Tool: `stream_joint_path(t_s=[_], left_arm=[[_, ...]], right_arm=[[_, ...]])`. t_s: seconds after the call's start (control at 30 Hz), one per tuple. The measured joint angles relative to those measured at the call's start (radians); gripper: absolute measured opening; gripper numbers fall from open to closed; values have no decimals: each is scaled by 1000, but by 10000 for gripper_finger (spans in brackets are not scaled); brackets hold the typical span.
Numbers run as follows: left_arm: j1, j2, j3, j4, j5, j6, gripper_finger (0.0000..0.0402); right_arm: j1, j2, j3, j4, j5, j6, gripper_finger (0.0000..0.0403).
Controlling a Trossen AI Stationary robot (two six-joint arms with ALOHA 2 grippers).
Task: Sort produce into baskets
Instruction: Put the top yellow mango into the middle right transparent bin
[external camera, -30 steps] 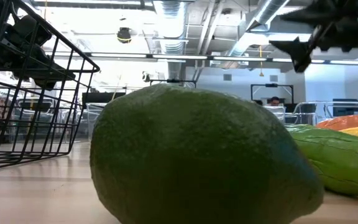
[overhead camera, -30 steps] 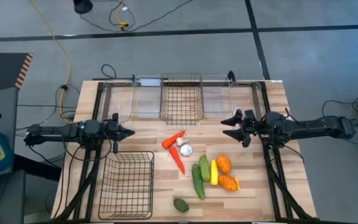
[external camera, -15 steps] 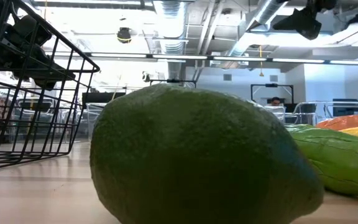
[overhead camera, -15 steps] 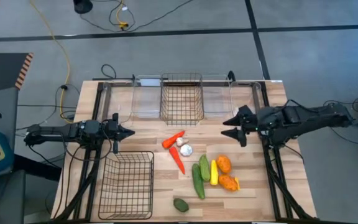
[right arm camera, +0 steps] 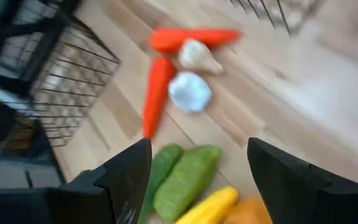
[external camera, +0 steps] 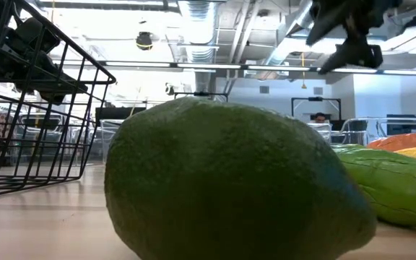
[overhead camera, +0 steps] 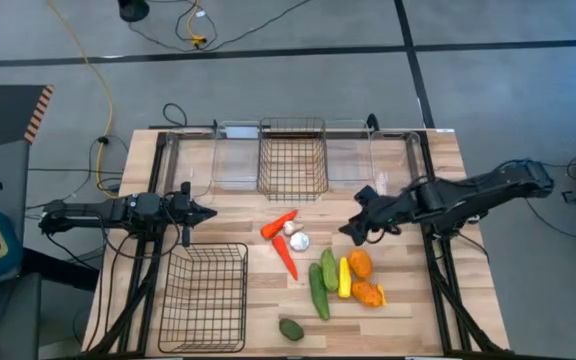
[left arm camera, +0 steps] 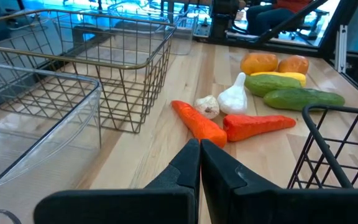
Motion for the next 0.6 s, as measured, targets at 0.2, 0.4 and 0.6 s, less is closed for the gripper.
stream_joint_path(t_s=[0.2, 0.4, 0.6], left_arm=[[0, 0, 0, 0, 0, 0, 0], [0, 0, 0, 0, 0, 0, 0], [0, 0, 0, 0, 0, 0, 0]], right_arm=[[28, 79, 0, -102, -41, 196, 295], [51, 116, 0, -270, -64, 364, 295], [51, 117, 0, -247, -112, 319, 295]])
